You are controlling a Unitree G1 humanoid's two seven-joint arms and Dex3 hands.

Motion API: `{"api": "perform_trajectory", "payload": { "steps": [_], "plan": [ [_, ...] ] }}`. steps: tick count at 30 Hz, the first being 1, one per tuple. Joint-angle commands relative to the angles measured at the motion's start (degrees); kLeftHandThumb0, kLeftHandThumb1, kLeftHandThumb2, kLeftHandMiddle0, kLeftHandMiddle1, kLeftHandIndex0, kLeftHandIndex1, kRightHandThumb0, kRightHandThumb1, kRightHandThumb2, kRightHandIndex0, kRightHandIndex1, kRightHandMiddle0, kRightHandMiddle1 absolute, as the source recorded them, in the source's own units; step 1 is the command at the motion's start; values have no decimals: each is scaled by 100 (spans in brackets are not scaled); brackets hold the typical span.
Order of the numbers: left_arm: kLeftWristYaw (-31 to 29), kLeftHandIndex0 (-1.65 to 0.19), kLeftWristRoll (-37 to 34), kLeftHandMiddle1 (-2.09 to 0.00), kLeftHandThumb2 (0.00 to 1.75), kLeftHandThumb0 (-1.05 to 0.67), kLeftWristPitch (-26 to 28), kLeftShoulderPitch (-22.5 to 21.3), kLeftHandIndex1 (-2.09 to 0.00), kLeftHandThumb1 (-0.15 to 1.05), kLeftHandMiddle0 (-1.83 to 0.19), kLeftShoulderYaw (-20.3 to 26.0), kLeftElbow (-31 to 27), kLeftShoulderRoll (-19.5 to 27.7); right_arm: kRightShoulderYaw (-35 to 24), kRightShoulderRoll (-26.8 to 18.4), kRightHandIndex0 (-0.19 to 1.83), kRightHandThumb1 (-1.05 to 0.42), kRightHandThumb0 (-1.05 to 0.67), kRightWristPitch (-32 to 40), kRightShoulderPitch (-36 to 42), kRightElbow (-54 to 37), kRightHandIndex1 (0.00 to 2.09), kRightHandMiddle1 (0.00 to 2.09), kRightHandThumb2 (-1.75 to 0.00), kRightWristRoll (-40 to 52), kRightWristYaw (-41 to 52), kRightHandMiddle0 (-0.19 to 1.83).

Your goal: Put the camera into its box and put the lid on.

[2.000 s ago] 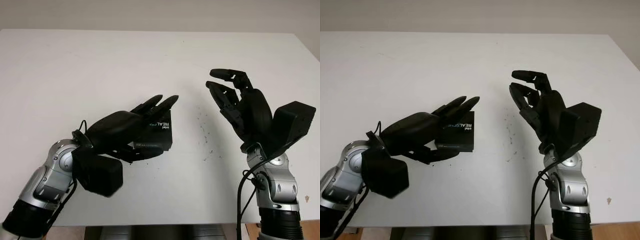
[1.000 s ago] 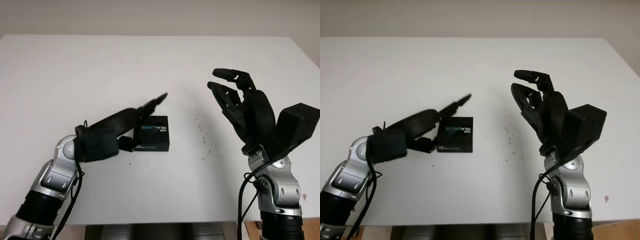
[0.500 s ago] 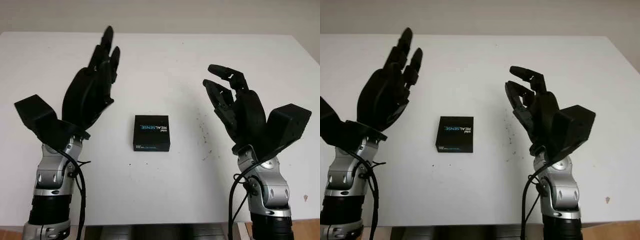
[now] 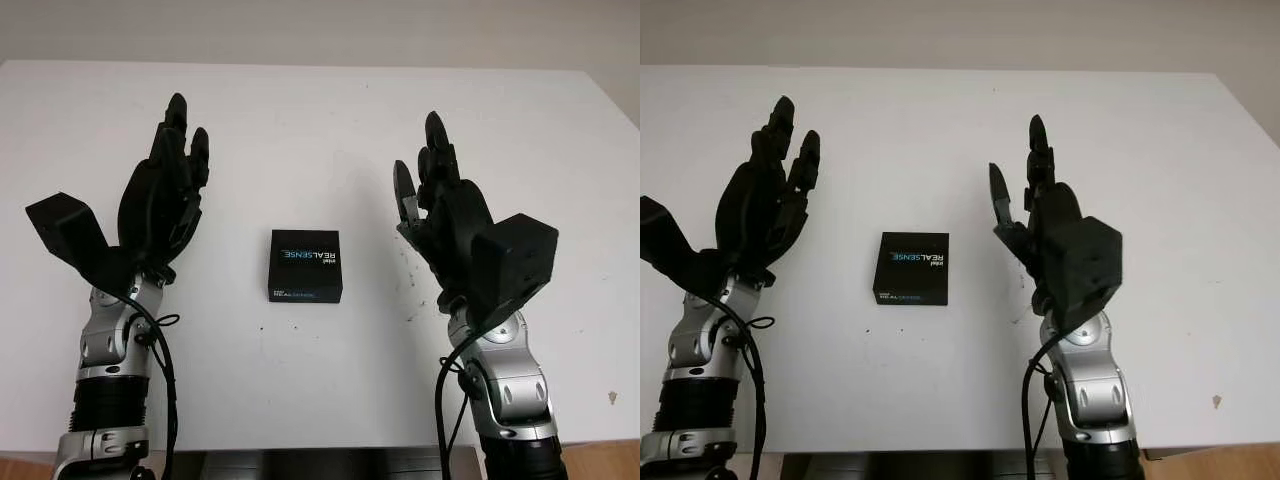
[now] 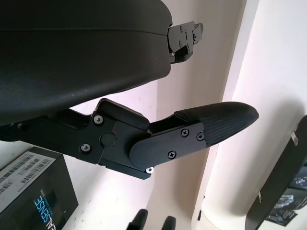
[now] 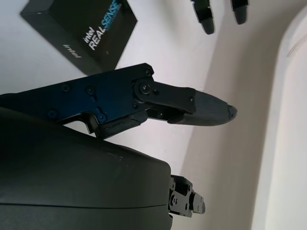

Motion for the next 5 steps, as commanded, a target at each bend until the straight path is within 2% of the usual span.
{"api": "perform_trajectory", "payload": {
  "steps": [1, 5],
  "plan": [
    [30, 19, 53, 0, 73, -84, -73, -39, 0, 105, 19, -7, -57, -41, 8, -17, -19, -105, -84, 79, 23, -91, 0, 0, -60, -47, 29, -19],
    [45, 19, 47, 0, 72, -84, -67, 19, 0, 105, 19, -4, -147, -64, -44, 60, -19, -105, -84, 58, 26, -1, 0, 0, -60, 34, 67, -19]
  ]
}}
